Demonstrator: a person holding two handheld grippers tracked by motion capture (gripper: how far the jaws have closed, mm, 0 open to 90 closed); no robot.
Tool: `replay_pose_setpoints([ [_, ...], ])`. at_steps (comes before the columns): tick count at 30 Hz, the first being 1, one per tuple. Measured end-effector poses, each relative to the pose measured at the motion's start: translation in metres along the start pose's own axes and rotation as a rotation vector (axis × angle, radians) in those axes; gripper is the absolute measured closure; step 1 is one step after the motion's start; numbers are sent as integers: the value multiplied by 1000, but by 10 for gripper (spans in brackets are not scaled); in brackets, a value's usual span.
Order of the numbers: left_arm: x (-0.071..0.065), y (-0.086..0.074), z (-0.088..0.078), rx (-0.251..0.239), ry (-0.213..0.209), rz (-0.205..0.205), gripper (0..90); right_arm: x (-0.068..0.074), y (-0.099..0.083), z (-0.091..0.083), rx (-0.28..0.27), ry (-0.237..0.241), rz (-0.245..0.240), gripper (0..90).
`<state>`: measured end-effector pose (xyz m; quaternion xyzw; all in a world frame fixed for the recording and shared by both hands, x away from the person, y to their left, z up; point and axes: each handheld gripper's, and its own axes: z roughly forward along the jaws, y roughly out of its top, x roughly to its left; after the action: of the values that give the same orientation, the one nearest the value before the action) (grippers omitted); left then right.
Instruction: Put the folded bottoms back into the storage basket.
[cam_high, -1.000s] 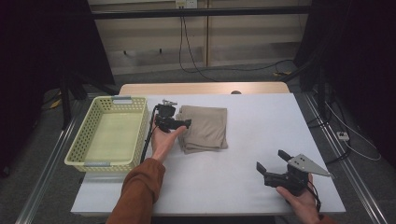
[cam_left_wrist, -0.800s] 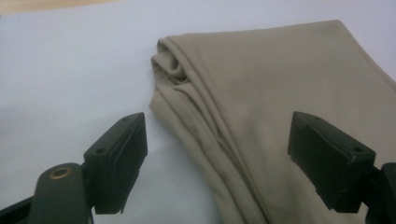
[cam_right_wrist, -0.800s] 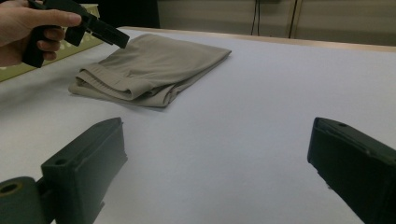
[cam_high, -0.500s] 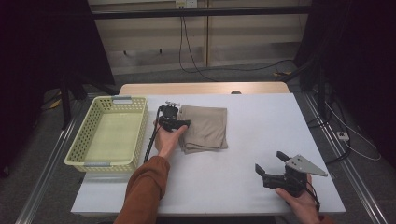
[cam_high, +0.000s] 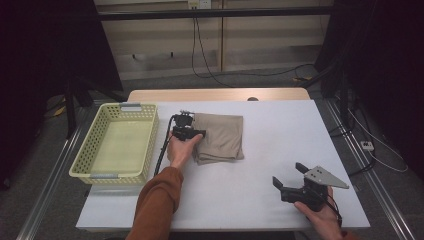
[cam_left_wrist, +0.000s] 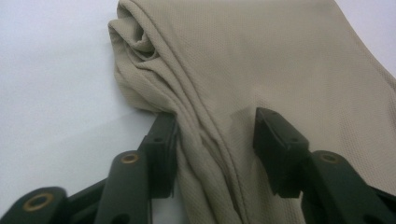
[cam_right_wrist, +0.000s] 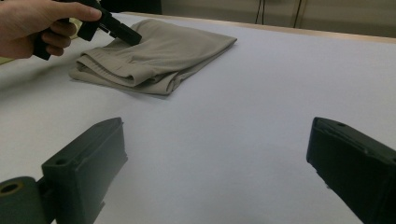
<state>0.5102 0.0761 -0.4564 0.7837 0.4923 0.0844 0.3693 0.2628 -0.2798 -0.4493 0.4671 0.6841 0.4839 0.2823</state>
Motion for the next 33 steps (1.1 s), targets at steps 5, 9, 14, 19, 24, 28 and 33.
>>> replay_pose_setpoints([
  [5, 0, 3, 1, 27, -53, -5, 630, -1, 0, 1, 3, 4, 2, 42],
  [9, -2, 1, 2, 27, -87, -4, 689, -2, 0, 2, 3, 2, 7, 45],
  [14, -7, 1, 3, 35, -85, 7, 760, -1, 0, 2, 8, 6, 8, 45],
  [19, -9, 0, 2, 21, -71, 1, 791, -1, 0, 2, 10, 6, 9, 44],
  [24, -9, -1, -4, -19, -63, 33, 797, -1, -1, 0, 10, 12, 5, 43],
  [28, -10, 0, -12, -68, -91, 44, 798, -2, 0, -1, 8, 10, 8, 44],
  [33, -12, -1, -25, -110, -95, 72, 798, 0, 1, 0, 9, 14, 3, 44],
])
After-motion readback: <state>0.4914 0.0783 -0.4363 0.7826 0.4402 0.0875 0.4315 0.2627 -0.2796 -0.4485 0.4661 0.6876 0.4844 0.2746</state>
